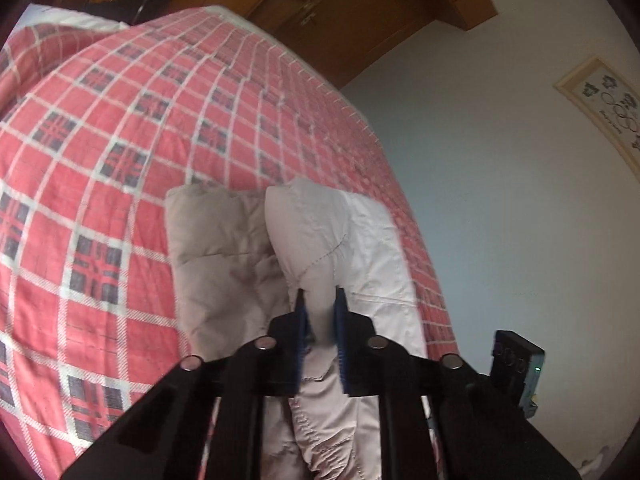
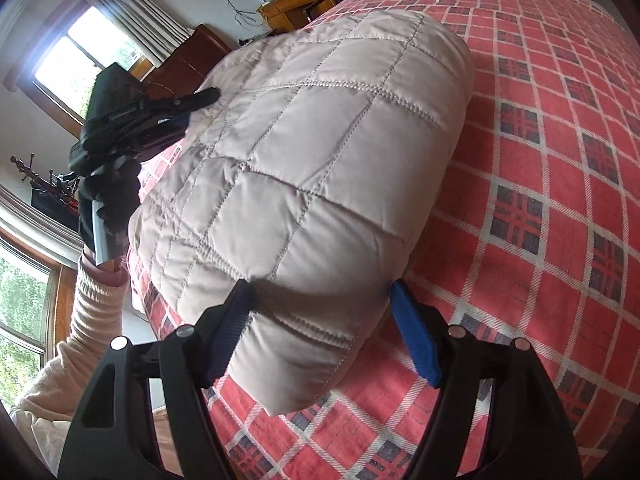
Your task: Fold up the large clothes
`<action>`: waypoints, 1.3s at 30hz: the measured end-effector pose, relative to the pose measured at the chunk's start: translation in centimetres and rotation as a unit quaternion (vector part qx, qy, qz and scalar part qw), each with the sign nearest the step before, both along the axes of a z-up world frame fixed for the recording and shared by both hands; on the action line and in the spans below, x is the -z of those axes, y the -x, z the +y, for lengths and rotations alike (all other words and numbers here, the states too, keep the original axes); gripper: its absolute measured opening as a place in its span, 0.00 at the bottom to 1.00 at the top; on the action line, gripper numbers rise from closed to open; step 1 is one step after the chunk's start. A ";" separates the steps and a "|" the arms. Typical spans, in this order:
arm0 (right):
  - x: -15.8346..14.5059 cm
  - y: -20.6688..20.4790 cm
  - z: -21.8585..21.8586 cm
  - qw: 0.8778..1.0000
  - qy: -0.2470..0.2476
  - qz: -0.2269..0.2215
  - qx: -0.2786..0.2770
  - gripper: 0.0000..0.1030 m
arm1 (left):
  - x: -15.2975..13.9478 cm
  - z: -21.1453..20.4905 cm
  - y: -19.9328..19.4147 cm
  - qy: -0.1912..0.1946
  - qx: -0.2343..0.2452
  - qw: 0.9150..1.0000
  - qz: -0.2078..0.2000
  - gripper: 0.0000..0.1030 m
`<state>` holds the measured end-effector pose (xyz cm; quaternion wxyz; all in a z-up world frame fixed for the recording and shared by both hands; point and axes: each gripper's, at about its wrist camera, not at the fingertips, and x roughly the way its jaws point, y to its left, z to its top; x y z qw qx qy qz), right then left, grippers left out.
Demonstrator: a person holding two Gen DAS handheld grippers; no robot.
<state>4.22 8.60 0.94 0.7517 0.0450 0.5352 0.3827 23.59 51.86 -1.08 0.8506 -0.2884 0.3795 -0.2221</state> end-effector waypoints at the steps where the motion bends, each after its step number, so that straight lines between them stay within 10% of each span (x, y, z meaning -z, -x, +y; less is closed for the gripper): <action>1: 0.0 0.0 0.0 1.000 -0.001 0.001 -0.001 0.70 | -0.5 0.3 0.6 0.009 -0.002 1.000 -0.013 0.08; 14: 1.1 -0.7 1.1 1.000 -0.006 0.011 -0.004 0.72 | 6.5 2.3 -1.2 0.021 -0.010 0.998 0.058 0.09; 27: 1.4 -0.7 0.8 1.000 -0.011 0.013 -0.004 0.72 | 1.8 3.5 3.1 -0.019 -0.041 0.998 0.033 0.38; 39: 1.4 -0.7 0.6 1.000 -0.014 0.016 -0.007 0.72 | 3.9 4.2 2.8 0.016 -0.027 0.998 0.047 0.54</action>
